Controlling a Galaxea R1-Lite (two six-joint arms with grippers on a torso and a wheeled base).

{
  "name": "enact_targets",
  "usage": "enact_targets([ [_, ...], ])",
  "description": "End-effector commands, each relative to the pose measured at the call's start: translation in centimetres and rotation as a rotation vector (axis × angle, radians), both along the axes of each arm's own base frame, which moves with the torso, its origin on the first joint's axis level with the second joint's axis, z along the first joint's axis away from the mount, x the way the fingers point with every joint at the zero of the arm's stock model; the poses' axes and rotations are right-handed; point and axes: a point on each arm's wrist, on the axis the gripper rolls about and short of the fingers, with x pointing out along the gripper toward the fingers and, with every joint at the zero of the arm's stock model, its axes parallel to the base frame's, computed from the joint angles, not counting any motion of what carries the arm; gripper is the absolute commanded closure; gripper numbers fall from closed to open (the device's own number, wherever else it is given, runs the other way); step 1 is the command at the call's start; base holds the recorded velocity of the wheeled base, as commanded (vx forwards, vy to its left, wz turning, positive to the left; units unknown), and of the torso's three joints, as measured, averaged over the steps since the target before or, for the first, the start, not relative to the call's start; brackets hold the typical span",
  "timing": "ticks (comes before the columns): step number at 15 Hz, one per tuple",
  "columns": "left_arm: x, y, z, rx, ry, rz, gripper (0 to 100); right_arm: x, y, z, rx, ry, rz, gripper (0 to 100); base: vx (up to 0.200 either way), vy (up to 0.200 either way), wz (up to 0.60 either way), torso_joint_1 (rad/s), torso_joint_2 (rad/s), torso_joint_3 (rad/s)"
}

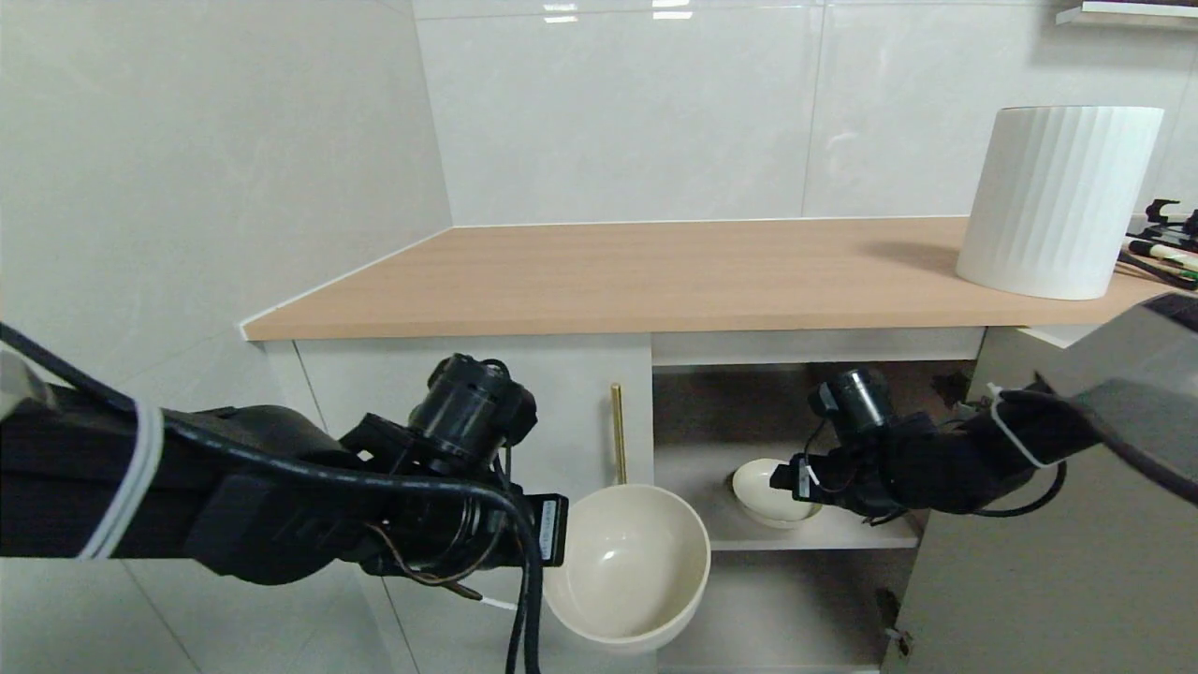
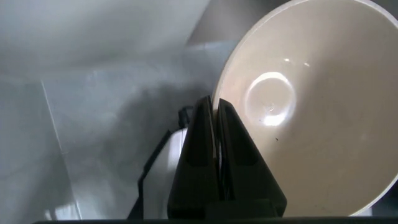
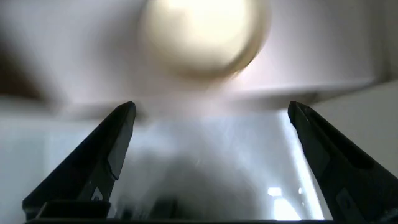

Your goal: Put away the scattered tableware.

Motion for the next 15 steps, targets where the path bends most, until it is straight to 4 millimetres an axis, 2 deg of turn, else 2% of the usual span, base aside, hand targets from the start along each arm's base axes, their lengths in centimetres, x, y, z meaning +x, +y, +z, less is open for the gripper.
enact_targets([
  [1,0.0,-1.9,-2.6,0.04,0.073,-0.032,100,-6.4,1.8,7.9,0.091,-0.044,0.175,0,0.0,0.0,0.0,0.0,0.0,0.0],
  [3,-0.2,-2.5,-3.6,0.074,0.084,-0.038,100,-9.8,2.6,10.4,0.146,-0.007,0.279,0,0.0,0.0,0.0,0.0,0.0,0.0],
  [5,-0.2,-2.6,-3.7,0.095,0.075,-0.029,100,-11.4,3.5,10.6,0.145,0.038,0.347,0,0.0,0.0,0.0,0.0,0.0,0.0],
  [6,-0.2,-2.6,-3.6,0.093,0.072,-0.03,100,-11.6,3.7,10.5,0.14,0.047,0.354,0,0.0,0.0,0.0,0.0,0.0,0.0],
  [10,-0.6,-2.9,-3.2,0.096,0.054,-0.037,100,-11.2,6.7,5.3,0.041,0.203,0.396,0,0.0,0.0,0.0,0.0,0.0,0.0],
  [12,-0.8,-3.1,-3.3,0.101,0.052,-0.041,100,-10.8,7.2,4.1,0.025,0.23,0.393,0,0.0,0.0,0.0,0.0,0.0,0.0],
  [15,-0.9,-3.1,-3.2,0.099,0.049,-0.044,100,-10.6,7.4,3.5,0.023,0.237,0.392,0,0.0,0.0,0.0,0.0,0.0,0.0],
])
